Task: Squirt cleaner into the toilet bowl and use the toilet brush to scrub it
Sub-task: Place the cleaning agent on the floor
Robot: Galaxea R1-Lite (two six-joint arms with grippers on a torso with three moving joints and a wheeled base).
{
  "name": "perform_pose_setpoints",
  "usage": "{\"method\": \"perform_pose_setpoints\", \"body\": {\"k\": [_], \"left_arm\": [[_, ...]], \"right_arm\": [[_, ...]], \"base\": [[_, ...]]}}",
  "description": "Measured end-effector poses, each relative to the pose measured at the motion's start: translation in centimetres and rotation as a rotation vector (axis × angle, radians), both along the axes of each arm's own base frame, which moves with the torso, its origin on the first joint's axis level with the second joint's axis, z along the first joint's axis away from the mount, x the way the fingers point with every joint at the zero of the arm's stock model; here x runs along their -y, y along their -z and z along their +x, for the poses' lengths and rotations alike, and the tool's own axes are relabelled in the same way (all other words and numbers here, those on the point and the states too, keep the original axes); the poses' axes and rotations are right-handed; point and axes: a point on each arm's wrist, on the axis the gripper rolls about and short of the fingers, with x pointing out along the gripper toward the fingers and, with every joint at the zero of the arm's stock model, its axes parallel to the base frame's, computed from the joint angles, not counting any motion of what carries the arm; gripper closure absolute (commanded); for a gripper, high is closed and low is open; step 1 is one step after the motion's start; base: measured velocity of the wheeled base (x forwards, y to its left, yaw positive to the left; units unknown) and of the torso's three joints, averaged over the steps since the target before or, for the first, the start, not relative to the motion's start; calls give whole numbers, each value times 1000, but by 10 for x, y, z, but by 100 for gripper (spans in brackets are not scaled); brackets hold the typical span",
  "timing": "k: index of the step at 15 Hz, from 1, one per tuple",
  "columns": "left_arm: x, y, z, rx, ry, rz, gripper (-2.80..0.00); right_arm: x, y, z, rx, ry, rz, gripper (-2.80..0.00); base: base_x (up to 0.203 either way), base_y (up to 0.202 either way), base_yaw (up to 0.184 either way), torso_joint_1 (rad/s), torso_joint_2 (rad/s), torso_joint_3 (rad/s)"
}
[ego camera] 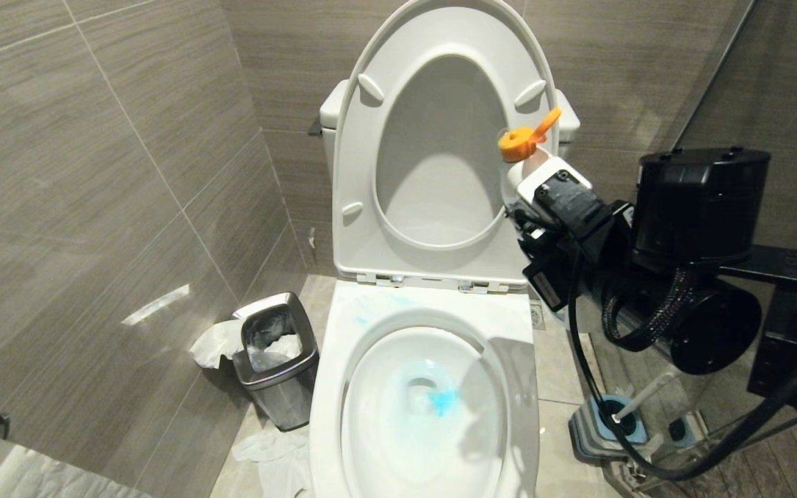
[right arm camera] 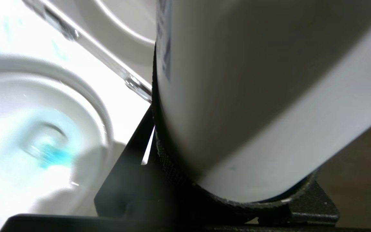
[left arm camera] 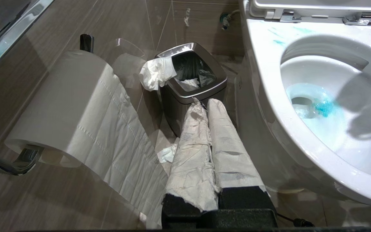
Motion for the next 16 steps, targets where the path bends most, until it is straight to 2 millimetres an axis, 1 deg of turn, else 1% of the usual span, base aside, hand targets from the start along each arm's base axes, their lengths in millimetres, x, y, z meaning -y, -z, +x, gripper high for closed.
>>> {"method": "perform_pose_setpoints", "body": {"k": [3, 6, 8, 12, 16], "left_arm": [[0, 0, 0, 0, 0, 0, 0], [0, 0, 0, 0, 0, 0, 0], [0, 0, 0, 0, 0, 0, 0], [0, 0, 0, -1, -1, -1, 0], [0, 0, 0, -1, 0, 0, 0]], "right_arm": [[12, -13, -14, 1, 17, 234, 0], [34, -11, -34, -23, 11, 354, 0], [51, -11, -41, -23, 36, 437, 0], [90, -15, -40, -10, 54, 504, 0], [139, -2, -29, -38, 128, 523, 0]], "base": [[0, 0, 0, 0, 0, 0], [0, 0, 0, 0, 0, 0], [0, 0, 0, 0, 0, 0], [0, 0, 0, 0, 0, 0], [0, 0, 0, 0, 0, 0]]}}
